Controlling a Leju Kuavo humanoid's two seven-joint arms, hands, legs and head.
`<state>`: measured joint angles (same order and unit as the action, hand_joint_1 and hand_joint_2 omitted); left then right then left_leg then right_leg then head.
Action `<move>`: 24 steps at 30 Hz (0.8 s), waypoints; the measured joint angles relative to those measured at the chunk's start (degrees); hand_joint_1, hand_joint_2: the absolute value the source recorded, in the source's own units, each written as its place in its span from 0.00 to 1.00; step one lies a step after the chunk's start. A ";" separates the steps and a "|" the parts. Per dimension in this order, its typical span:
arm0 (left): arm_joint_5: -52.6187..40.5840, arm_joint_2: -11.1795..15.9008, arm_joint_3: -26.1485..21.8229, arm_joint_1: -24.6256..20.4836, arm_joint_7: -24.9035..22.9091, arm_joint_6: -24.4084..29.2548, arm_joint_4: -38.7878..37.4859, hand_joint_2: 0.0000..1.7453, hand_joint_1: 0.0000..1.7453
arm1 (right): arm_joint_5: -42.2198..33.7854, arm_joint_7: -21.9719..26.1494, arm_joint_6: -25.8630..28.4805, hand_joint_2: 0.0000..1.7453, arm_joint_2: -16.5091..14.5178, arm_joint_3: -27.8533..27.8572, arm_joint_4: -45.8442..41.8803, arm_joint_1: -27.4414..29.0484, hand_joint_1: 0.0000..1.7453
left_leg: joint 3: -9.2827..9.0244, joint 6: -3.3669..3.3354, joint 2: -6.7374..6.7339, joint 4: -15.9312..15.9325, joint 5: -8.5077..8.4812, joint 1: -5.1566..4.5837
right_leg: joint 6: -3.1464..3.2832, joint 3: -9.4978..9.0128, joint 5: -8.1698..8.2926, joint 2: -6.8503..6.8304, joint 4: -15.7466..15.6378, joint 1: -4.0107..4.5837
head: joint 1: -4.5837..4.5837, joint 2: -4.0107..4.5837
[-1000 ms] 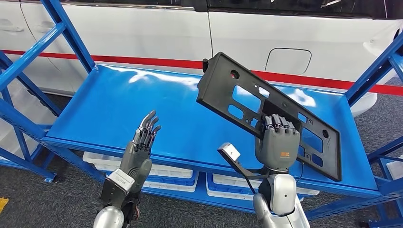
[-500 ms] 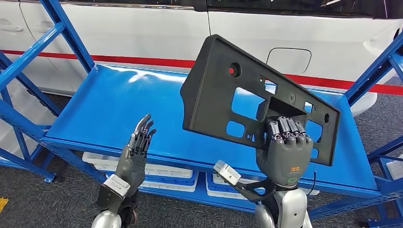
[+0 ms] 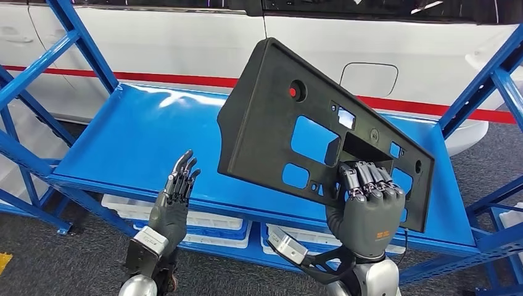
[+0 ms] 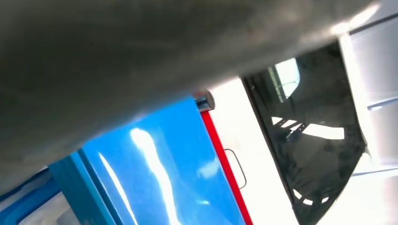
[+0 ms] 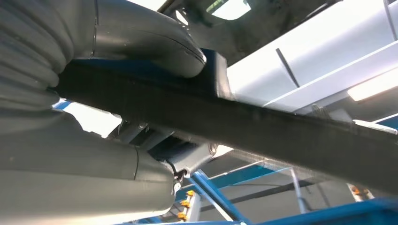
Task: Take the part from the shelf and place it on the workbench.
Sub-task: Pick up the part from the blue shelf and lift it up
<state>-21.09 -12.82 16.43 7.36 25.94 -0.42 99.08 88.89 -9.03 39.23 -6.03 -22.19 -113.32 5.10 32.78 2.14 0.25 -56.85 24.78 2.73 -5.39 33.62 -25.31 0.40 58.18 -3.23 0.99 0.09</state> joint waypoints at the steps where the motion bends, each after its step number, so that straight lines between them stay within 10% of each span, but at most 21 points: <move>1: -0.02 -0.06 -0.04 0.09 0.02 0.01 0.03 0.00 0.00 | 0.00 0.00 0.00 1.00 0.08 -0.14 -0.07 0.03 0.99 | 0.09 0.31 0.01 0.01 -0.19 0.06 | 0.81 0.33 0.13 0.12 0.24 0.09 | -0.07 0.00; 4: -0.05 -0.14 -0.09 0.29 0.05 0.04 0.05 0.00 0.00 | -0.01 0.01 0.00 1.00 0.21 -0.69 -0.11 -0.01 0.99 | 0.88 0.59 -0.15 -1.70 1.41 0.37 | 2.49 1.04 0.65 0.09 0.66 0.37 | -0.41 0.00; 9: -0.10 -0.14 -0.36 0.58 0.08 0.09 0.07 0.00 0.00 | -0.03 0.08 0.00 1.00 0.45 -1.43 -0.17 0.02 1.00 | 6.58 -0.66 -0.18 -17.15 10.36 -0.63 | 4.50 2.87 1.98 -0.07 0.67 1.82 | -0.82 0.00; 13: -0.22 -0.18 -0.66 0.60 0.16 0.10 0.16 0.00 0.00 | -0.15 0.35 0.00 1.00 0.85 -2.11 -0.24 0.02 1.00 | -1.48 -3.25 -0.18 -5.52 6.49 -2.09 | 4.69 4.11 3.33 0.04 0.69 2.89 | -0.74 0.00; 15: -0.30 -0.26 -0.75 0.57 0.27 0.17 0.36 0.00 0.00 | -0.28 0.49 0.00 1.00 1.04 -2.50 -0.33 0.01 1.00 | -3.29 -3.46 -0.28 -2.08 5.58 -2.84 | 4.11 4.29 3.91 -0.05 0.64 2.88 | -0.68 0.00; 19: -0.35 -0.48 -0.93 0.61 0.38 0.33 0.51 0.00 0.00 | -0.48 0.60 0.00 1.00 1.34 -2.88 -0.45 0.01 1.00 | -1.96 -4.04 -0.25 -1.33 3.06 -3.12 | 2.99 5.39 3.60 -0.35 1.38 2.61 | -0.64 0.00; 24: -0.36 -0.73 -1.04 0.74 0.39 0.42 0.52 0.00 0.00 | -0.93 1.08 0.01 1.00 1.96 -3.28 -0.54 0.04 1.00 | 1.93 -4.54 -0.55 -1.13 -0.25 -2.82 | 3.34 9.47 -5.76 -0.35 16.20 2.43 | -0.16 0.00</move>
<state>-21.45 -13.55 15.39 8.10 26.34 0.00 99.60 87.96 -7.95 39.24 -4.08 -25.47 -113.85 5.14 34.71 -2.40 -0.30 -57.99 24.53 -0.09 -2.05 43.09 -31.06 0.04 74.38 -0.80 0.84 0.09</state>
